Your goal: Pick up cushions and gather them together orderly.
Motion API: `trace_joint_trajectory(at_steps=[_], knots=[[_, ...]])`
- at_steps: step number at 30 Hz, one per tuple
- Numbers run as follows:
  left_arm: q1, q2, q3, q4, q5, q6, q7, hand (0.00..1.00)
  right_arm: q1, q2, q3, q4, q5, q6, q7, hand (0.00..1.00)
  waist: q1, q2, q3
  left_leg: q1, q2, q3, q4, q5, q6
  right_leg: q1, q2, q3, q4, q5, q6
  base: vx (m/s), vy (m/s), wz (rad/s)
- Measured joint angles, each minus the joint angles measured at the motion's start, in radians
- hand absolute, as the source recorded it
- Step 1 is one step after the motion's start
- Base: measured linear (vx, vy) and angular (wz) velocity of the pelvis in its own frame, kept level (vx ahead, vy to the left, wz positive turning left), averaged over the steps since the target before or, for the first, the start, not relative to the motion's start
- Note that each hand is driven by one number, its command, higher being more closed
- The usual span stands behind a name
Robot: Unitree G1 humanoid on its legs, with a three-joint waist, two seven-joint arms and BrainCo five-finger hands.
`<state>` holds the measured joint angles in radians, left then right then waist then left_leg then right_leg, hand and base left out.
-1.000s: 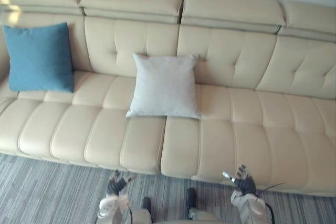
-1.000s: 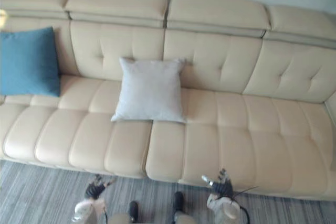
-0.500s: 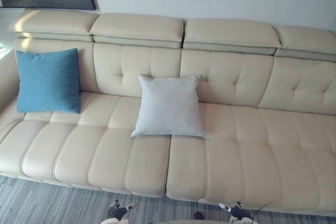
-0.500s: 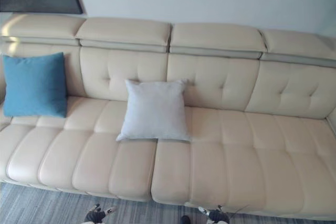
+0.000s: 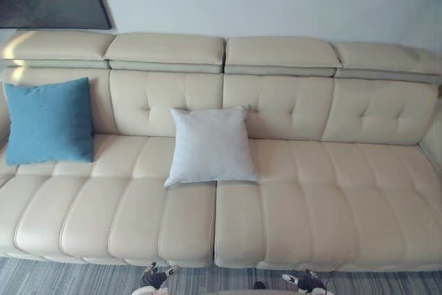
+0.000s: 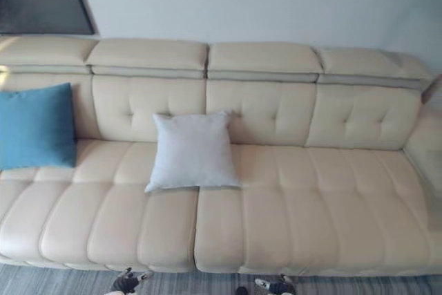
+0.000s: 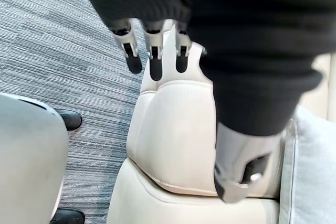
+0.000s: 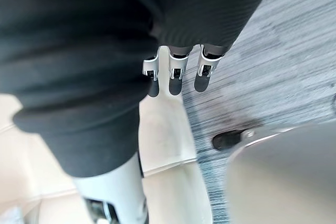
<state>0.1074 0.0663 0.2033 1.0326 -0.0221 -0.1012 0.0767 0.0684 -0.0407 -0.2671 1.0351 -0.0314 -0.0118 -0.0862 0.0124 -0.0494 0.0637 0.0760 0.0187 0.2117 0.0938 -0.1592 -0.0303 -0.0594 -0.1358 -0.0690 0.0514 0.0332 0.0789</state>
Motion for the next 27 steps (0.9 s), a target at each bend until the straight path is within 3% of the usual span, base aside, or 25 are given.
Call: trace_joint_trajectory(at_steps=[4,6,7,8,9,10,11,12,13,14,15,16,17,18,19,22,26,27], knots=[[-0.029,0.002,-0.016,-0.002,0.0,0.0,0.002,0.0,-0.011,0.02,0.041,-0.042,-0.015,0.006,-0.004,0.0,0.015,-0.011,0.034,-0.036,0.022,0.058,0.09,-0.044,-0.001,-0.045,-0.02,-0.053,0.052,0.006,0.005,-0.09,0.02,-0.43],[-0.048,0.014,-0.029,-0.001,0.0,0.002,0.005,0.0,-0.008,0.047,0.044,-0.071,-0.019,0.005,-0.006,0.0,0.012,-0.02,0.036,-0.079,0.042,0.087,0.148,-0.056,0.001,-0.067,-0.028,-0.091,0.062,0.032,0.008,-0.05,0.01,-0.13],[-0.06,0.007,-0.027,-0.002,0.001,0.002,0.007,0.0,-0.014,0.048,0.053,-0.078,-0.021,0.005,-0.006,0.0,0.018,-0.012,0.037,-0.09,0.063,0.11,0.145,-0.051,0.007,-0.08,-0.014,-0.092,0.052,0.069,0.028,-0.06,0.0,-0.18],[-0.064,-0.002,-0.026,-0.003,0.001,0.003,0.007,0.0,-0.028,0.043,0.077,-0.079,-0.03,0.005,-0.007,0.0,0.023,-0.009,0.042,-0.091,0.072,0.126,0.146,-0.047,0.012,-0.138,-0.05,-0.152,0.308,-0.069,-0.025,-0.05,-0.003,-0.18],[-0.063,-0.002,-0.026,-0.002,0.0,0.003,0.007,0.0,-0.028,0.043,0.081,-0.079,-0.032,0.005,-0.007,0.0,0.023,-0.01,0.041,-0.09,0.073,0.131,0.151,-0.046,0.012,-0.148,-0.068,-0.164,0.392,-0.109,-0.03,0.01,-0.038,0.04],[-0.059,0.002,-0.027,-0.002,0.0,0.005,0.006,0.0,-0.028,0.044,0.089,-0.074,-0.038,0.004,-0.007,0.0,0.02,-0.018,0.036,-0.092,0.073,0.137,0.177,-0.046,0.013,-0.145,-0.12,-0.175,0.587,-0.163,0.003,0.08,-0.1,0.18],[-0.057,0.021,-0.025,-0.004,0.0,0.006,0.007,0.0,-0.027,0.044,0.097,-0.066,-0.042,0.003,-0.006,0.0,0.019,-0.052,0.022,-0.096,0.065,0.136,0.209,-0.046,0.012,-0.144,-0.156,-0.173,0.638,-0.165,0.028,0.07,-0.126,0.17],[-0.058,0.025,-0.025,-0.003,0.0,0.007,0.007,0.0,-0.033,0.043,0.097,-0.058,-0.044,0.002,-0.006,0.0,0.019,-0.058,0.026,-0.103,0.064,0.137,0.226,-0.046,0.013,-0.151,-0.157,-0.179,0.643,-0.164,0.028,-0.04,-0.108,0.03],[-0.066,0.028,-0.021,0.001,0.0,0.016,0.002,0.0,-0.064,0.032,0.109,-0.044,-0.048,-0.003,-0.008,0.0,0.031,-0.055,0.031,-0.15,0.035,0.123,0.222,-0.052,0.021,-0.111,-0.136,-0.167,0.551,-0.159,0.024,-0.24,0.004,-0.13],[-0.054,0.015,-0.022,0.005,0.0,0.021,0.001,0.0,-0.088,-0.004,0.102,-0.026,-0.049,-0.003,-0.011,0.0,0.039,-0.019,0.023,-0.137,0.001,0.096,0.056,0.043,0.07,-0.064,-0.102,-0.131,0.53,-0.202,0.038,-0.28,0.04,-0.11],[-0.048,0.011,-0.024,0.001,0.0,0.02,0.001,0.0,-0.105,-0.016,0.101,-0.023,-0.049,-0.003,-0.013,0.0,0.035,-0.018,0.031,-0.134,-0.005,0.115,0.023,0.107,0.069,-0.063,-0.118,-0.125,0.678,-0.246,0.053,-0.21,0.005,-0.08],[-0.051,0.024,-0.018,-0.011,-0.006,0.021,0.008,0.0,-0.114,-0.016,0.111,-0.008,-0.049,-0.007,-0.013,0.0,0.034,-0.054,0.027,-0.148,-0.038,0.142,0.039,0.128,0.079,-0.016,-0.136,-0.073,0.71,-0.275,0.085,-0.09,-0.084,-0.07],[-0.059,0.029,-0.018,-0.015,-0.007,0.021,0.008,0.0,-0.126,-0.017,0.116,0.01,-0.05,-0.007,-0.011,0.0,0.046,-0.06,0.027,-0.167,-0.037,0.152,0.058,0.128,0.08,0.014,-0.134,-0.067,0.668,-0.272,0.077,-0.13,-0.175,-0.37],[-0.061,0.036,-0.018,-0.019,-0.008,0.021,0.008,0.0,-0.172,-0.016,0.121,0.014,-0.05,-0.005,-0.011,0.0,0.053,-0.06,0.034,-0.205,-0.015,0.169,0.105,0.128,0.079,0.07,-0.109,-0.079,0.522,-0.306,0.069,-0.23,-0.182,-0.74],[-0.062,0.031,-0.025,-0.022,-0.015,0.02,0.009,0.0,-0.207,-0.021,0.123,0.003,-0.053,-0.009,-0.013,0.0,0.052,-0.025,0.054,-0.223,0.029,0.188,0.13,0.13,0.074,0.109,-0.065,-0.088,0.401,-0.307,0.065,-0.25,-0.158,-0.78],[-0.068,0.021,-0.05,-0.019,-0.019,0.02,0.007,0.0,-0.21,-0.035,0.123,0.004,-0.058,-0.013,-0.022,0.0,0.041,0.012,0.081,-0.232,0.076,0.179,0.137,0.148,0.044,0.195,-0.011,-0.109,0.22,-0.308,0.061,-0.32,-0.13,-0.27],[-0.077,0.017,-0.085,-0.018,-0.02,0.02,0.008,0.0,-0.153,-0.062,0.123,0.014,-0.058,-0.001,-0.039,0.0,0.025,0.049,0.106,-0.251,0.11,0.131,0.133,0.201,0.013,0.209,0.041,-0.138,0.176,-0.297,-0.001,-0.31,-0.092,0.1],[-0.076,0.017,-0.088,-0.018,-0.02,0.019,0.008,0.0,-0.14,-0.067,0.121,0.018,-0.059,0.004,-0.041,0.0,0.023,0.055,0.11,-0.263,0.108,0.095,0.127,0.235,-0.009,0.188,0.043,-0.142,0.192,-0.297,-0.017,-0.31,-0.008,0.08]])
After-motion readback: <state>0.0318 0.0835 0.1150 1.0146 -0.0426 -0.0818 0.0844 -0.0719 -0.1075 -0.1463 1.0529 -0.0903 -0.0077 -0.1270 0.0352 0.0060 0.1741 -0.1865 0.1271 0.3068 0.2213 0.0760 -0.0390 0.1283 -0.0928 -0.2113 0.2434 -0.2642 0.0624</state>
